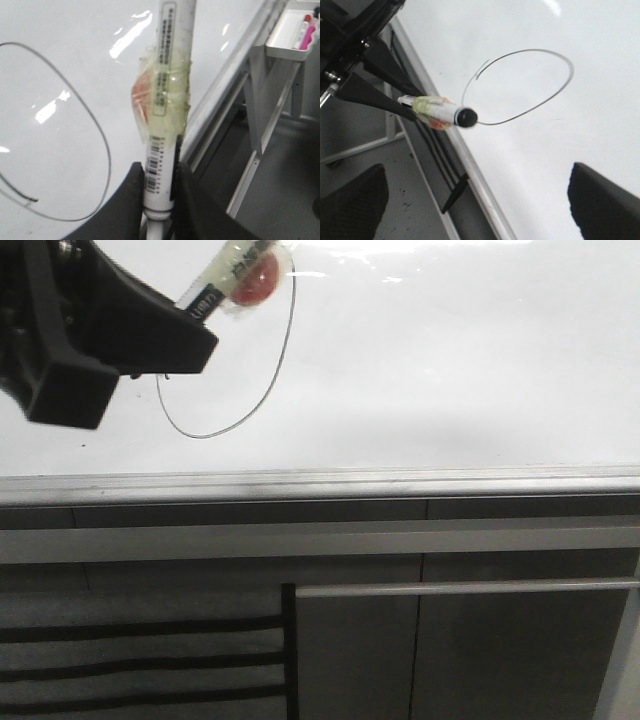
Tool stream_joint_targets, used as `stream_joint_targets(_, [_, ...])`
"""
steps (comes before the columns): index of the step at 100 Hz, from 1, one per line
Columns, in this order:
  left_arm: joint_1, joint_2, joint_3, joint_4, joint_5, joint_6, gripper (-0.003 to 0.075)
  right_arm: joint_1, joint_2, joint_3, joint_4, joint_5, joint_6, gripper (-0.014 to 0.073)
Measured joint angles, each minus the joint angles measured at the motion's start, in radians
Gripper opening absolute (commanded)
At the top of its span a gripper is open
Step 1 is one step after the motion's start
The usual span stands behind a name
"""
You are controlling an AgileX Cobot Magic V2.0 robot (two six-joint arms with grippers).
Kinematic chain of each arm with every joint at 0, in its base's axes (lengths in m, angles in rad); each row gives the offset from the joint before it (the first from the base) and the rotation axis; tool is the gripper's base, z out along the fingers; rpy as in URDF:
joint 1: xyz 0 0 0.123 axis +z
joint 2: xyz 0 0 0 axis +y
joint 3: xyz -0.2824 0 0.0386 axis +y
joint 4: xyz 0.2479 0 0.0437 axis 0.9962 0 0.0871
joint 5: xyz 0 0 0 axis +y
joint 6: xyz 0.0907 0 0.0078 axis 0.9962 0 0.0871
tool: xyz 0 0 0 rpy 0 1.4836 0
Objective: Write number 0 on whiteboard
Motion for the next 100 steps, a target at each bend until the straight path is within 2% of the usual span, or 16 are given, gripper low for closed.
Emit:
stream_joint_targets(10, [0.052, 0.0, 0.017, -0.091, -0.056, -0.002, -0.002, -0.07, -0.098, 0.0, -0.004, 0.054, 0.021, 0.0622])
stream_joint_targets(17, [0.088, 0.0, 0.039, -0.163, -0.109, -0.002, -0.002, -0.115, -0.162, 0.002, -0.025, 0.111, 0.072, 0.0521])
stream_joint_targets(22, [0.113, 0.0, 0.056, -0.205, -0.142, -0.002, -0.002, -0.141, -0.207, 0.009, -0.05, 0.144, 0.115, 0.0382])
stream_joint_targets(27, [0.137, 0.0, 0.071, -0.237, -0.17, -0.002, -0.002, -0.161, -0.25, 0.026, -0.079, 0.177, 0.15, 0.0171])
stream_joint_targets(29, [0.147, 0.0, 0.078, -0.25, -0.178, -0.002, -0.002, -0.169, -0.268, 0.035, -0.091, 0.193, 0.161, 0.0114])
stream_joint_targets(32, [0.159, 0.0, 0.085, -0.268, -0.188, -0.002, -0.002, -0.177, -0.293, 0.047, -0.109, 0.213, 0.174, -0.0026])
stream_joint_targets(34, [0.167, 0.0, 0.091, -0.28, -0.196, -0.002, -0.002, -0.181, -0.311, 0.058, -0.116, 0.228, 0.18, -0.0074])
stream_joint_targets(54, [0.206, 0.012, 0.132, -0.367, -0.26, -0.002, -0.002, -0.196, -0.45, 0.2, -0.152, 0.289, 0.226, -0.0065])
stream_joint_targets(65, [0.206, 0.059, 0.138, -0.408, -0.28, -0.002, -0.002, -0.196, -0.535, 0.284, -0.158, 0.257, 0.239, -0.0065])
stream_joint_targets(82, [0.209, 0.14, 0.139, -0.552, -0.353, -0.003, -0.002, -0.196, -0.639, 0.387, -0.158, 0.169, 0.284, -0.0067])
stream_joint_targets(100, [0.209, 0.192, 0.139, -0.579, -0.42, -0.003, -0.002, -0.196, -0.664, 0.444, -0.158, 0.141, 0.296, -0.0067])
